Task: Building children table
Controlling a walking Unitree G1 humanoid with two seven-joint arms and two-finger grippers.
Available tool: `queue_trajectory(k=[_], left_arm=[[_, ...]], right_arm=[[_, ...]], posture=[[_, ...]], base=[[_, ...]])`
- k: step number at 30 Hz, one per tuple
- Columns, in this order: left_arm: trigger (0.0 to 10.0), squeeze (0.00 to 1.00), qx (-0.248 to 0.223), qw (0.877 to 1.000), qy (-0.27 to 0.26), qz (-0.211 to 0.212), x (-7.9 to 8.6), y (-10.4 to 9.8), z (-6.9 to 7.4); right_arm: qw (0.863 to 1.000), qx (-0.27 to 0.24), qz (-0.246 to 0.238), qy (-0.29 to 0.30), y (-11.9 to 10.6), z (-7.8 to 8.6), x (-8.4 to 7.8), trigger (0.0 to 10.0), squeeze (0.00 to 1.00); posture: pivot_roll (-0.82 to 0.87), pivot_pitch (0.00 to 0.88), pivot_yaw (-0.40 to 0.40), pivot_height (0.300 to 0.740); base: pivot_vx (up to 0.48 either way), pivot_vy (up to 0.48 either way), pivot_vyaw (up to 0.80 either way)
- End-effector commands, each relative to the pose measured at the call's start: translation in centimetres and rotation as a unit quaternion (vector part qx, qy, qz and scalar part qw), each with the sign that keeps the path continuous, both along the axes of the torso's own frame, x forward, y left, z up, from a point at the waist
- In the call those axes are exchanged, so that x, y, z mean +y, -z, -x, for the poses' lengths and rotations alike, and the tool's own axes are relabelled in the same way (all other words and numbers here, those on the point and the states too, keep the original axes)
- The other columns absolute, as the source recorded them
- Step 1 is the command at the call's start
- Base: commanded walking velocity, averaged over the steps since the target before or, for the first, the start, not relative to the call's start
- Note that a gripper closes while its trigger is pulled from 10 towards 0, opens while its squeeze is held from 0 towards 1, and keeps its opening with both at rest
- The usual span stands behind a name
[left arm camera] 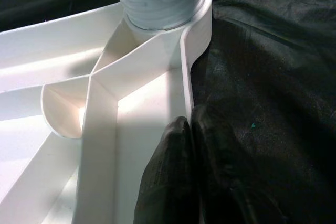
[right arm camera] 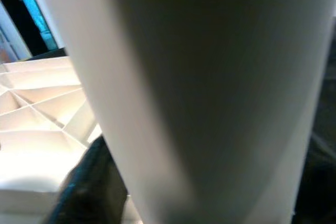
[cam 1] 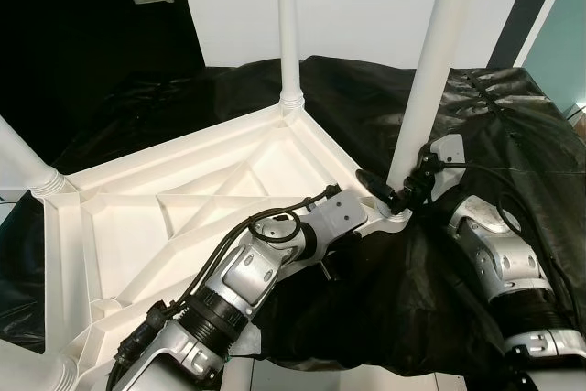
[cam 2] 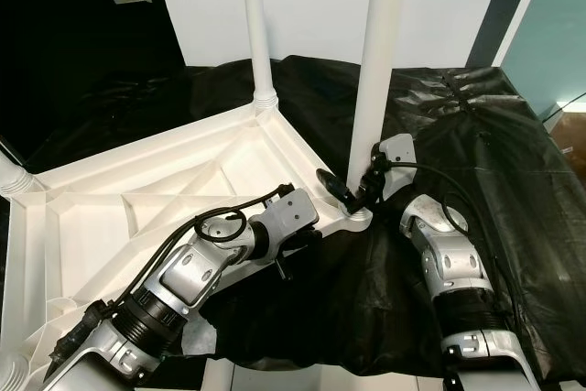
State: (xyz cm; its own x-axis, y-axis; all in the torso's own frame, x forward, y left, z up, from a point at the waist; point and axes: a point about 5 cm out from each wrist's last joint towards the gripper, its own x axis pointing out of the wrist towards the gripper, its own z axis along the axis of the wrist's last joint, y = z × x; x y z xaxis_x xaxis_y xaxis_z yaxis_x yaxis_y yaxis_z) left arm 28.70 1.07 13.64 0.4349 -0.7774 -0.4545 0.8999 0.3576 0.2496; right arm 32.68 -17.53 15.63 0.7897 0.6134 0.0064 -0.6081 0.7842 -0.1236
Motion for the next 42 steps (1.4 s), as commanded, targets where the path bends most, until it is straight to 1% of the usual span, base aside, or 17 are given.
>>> queue_trajectory(k=[1, 5, 11, 17, 19, 22, 25, 26, 28, 29, 32, 34, 37, 38, 39, 40, 42], left_arm=[[10.0, 0.00, -0.025, 1.000, -0.008, 0.002, 0.1, -0.8, -0.4], [10.0, 0.00, -0.025, 1.000, -0.015, 0.003, 0.3, -0.8, -0.5], [10.0, 0.00, -0.023, 1.000, -0.019, 0.004, 0.5, -0.7, -0.5], [10.0, 0.00, -0.023, 1.000, -0.020, 0.007, 0.4, -0.8, -0.5], [10.0, 0.00, -0.023, 1.000, -0.021, 0.007, 0.5, -0.8, -0.5], [10.0, 0.00, -0.022, 1.000, -0.020, 0.007, 0.5, -0.8, -0.5], [10.0, 0.00, -0.020, 1.000, -0.019, 0.004, 0.7, -0.8, -0.4], [10.0, 0.00, -0.020, 1.000, -0.019, 0.004, 0.7, -0.8, -0.4], [10.0, 0.00, -0.019, 1.000, -0.019, 0.003, 0.7, -0.7, -0.3], [10.0, 0.00, -0.019, 1.000, -0.019, 0.003, 0.7, -0.6, -0.3], [10.0, 0.00, -0.019, 1.000, -0.019, 0.004, 0.5, -0.6, -0.3], [10.0, 0.00, -0.018, 1.000, -0.015, 0.005, 0.3, -0.6, -0.2], [10.0, 0.00, -0.017, 1.000, -0.011, 0.004, 0.2, -0.6, -0.1], [10.0, 0.00, -0.018, 1.000, -0.011, 0.004, 0.2, -0.6, -0.1], [10.0, 0.00, -0.018, 1.000, -0.011, 0.004, 0.2, -0.6, -0.1], [10.0, 0.00, -0.018, 1.000, -0.011, 0.004, 0.2, -0.6, -0.1], [10.0, 0.00, -0.018, 1.000, -0.011, 0.004, 0.2, -0.6, -0.1]], right_arm=[[1.000, 0.005, 0.005, -0.018, 0.2, -0.2, 0.4, 0.0, 0.00], [1.000, 0.020, 0.000, -0.019, 0.6, -0.3, 0.0, 0.0, 0.00], [0.995, 0.030, 0.004, 0.093, 1.5, -0.5, -0.4, 0.0, 0.00], [0.988, 0.031, -0.002, 0.153, 2.0, -0.2, 0.2, 0.0, 0.00], [0.975, 0.042, -0.001, 0.217, 2.9, 0.2, 1.1, 0.0, 0.00], [0.969, 0.040, -0.008, 0.245, 3.1, 0.6, 1.9, 0.0, 0.00], [0.947, 0.036, -0.018, 0.319, 3.2, 1.1, 2.7, 0.0, 0.00], [0.947, 0.036, -0.018, 0.319, 3.2, 1.1, 2.7, 0.0, 0.00], [0.920, 0.040, -0.038, 0.388, 3.5, 1.7, 2.8, 0.0, 0.00], [0.914, 0.047, -0.042, 0.401, 3.9, 1.9, 3.2, 0.0, 0.00], [0.921, 0.059, -0.062, 0.381, 4.1, 2.2, 4.7, 0.0, 0.00], [0.927, 0.044, -0.069, 0.367, 3.5, 2.3, 5.2, 3.9, 0.00], [0.926, 0.035, -0.065, 0.369, 3.1, 2.4, 5.4, 4.4, 0.00], [0.926, 0.033, -0.063, 0.370, 3.0, 2.4, 5.4, 7.6, 0.00], [0.926, 0.033, -0.063, 0.370, 3.0, 2.4, 5.4, 7.6, 0.00], [0.926, 0.033, -0.063, 0.371, 3.0, 2.4, 5.4, 10.0, 0.00], [0.925, 0.031, -0.062, 0.373, 2.9, 2.4, 5.3, 10.0, 0.00]], posture=[[-0.07, 0.000, 0.023, 0.740], [-0.07, 0.000, 0.023, 0.740], [-0.07, 0.000, 0.026, 0.740], [-0.07, 0.000, 0.031, 0.740], [-0.07, 0.000, 0.031, 0.740], [-0.07, 0.000, 0.033, 0.740], [-0.07, 0.000, 0.033, 0.740], [-0.07, 0.000, 0.033, 0.740], [-0.06, 0.000, 0.030, 0.740], [-0.06, 0.000, 0.029, 0.740], [-0.07, 0.000, 0.031, 0.740], [-0.07, 0.000, 0.031, 0.740], [-0.07, 0.000, 0.030, 0.740], [-0.07, 0.000, 0.029, 0.740], [-0.07, 0.000, 0.029, 0.740], [-0.08, 0.000, 0.029, 0.740], [-0.08, 0.000, 0.028, 0.740]], base=[[0.000, 0.000, 0.00], [0.000, 0.000, 0.00], [0.000, 0.000, 0.00], [0.000, 0.000, 0.00], [0.000, 0.000, 0.00], [0.000, 0.000, 0.00], [0.000, 0.000, 0.00], [0.000, 0.000, 0.00], [0.000, 0.000, 0.00], [0.000, 0.000, 0.00], [0.000, 0.000, 0.00], [0.000, 0.000, 0.00], [0.000, 0.000, 0.00], [0.000, 0.000, 0.00], [0.000, 0.000, 0.00], [0.000, 0.000, 0.00], [0.000, 0.000, 0.00]])
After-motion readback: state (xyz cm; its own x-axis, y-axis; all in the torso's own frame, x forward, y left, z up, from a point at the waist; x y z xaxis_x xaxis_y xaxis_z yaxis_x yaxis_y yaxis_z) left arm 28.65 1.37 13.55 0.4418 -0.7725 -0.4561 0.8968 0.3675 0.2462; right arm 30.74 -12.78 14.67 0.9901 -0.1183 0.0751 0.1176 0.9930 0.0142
